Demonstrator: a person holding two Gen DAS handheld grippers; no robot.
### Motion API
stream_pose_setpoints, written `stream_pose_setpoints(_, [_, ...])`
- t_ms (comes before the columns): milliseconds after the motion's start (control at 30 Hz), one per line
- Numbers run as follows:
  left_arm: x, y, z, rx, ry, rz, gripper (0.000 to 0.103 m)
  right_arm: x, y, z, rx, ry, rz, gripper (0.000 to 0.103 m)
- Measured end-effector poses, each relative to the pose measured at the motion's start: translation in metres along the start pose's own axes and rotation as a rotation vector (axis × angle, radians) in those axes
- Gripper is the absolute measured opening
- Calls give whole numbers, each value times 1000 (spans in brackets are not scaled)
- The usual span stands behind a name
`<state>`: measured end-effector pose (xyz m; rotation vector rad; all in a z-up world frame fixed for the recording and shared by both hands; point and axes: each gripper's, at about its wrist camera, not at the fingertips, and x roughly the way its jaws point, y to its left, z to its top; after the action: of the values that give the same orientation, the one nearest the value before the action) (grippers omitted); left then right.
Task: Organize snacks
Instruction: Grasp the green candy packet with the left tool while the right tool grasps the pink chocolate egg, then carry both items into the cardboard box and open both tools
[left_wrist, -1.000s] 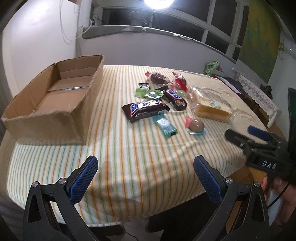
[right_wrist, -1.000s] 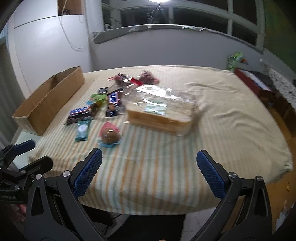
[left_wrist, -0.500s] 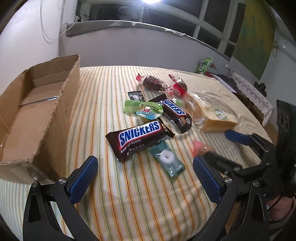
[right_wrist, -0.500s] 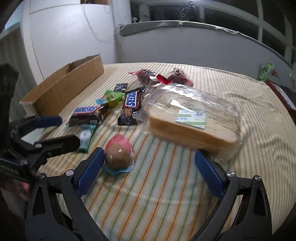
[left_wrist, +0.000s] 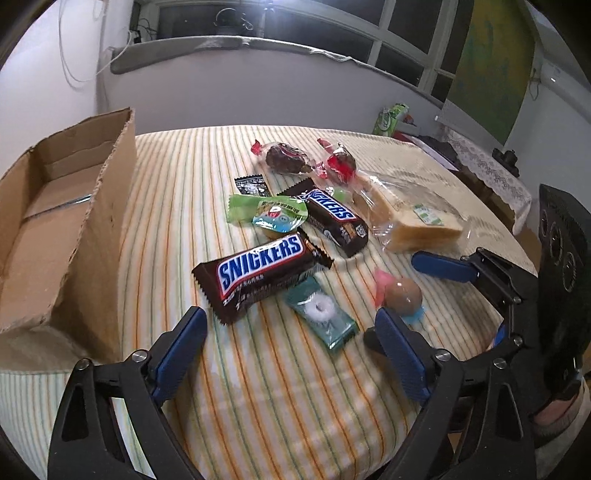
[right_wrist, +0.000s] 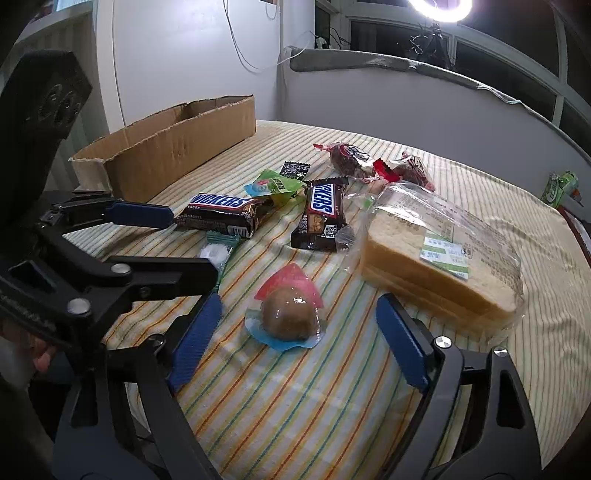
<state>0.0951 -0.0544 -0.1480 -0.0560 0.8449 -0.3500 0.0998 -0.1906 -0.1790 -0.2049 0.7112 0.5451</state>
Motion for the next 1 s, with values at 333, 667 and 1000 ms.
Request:
stream_pose_setpoints(333, [15, -16, 10, 87, 32, 97, 42, -5, -7, -3, -30, -36, 35, 39])
stream_pose_setpoints(667, [4, 1, 5, 12, 20, 78, 4, -9, -6, -7, 4, -58, 15, 38])
stream_pose_setpoints(1000, [-13, 3, -1, -48, -33, 55, 4, -20, -1, -13, 67, -83, 1, 38])
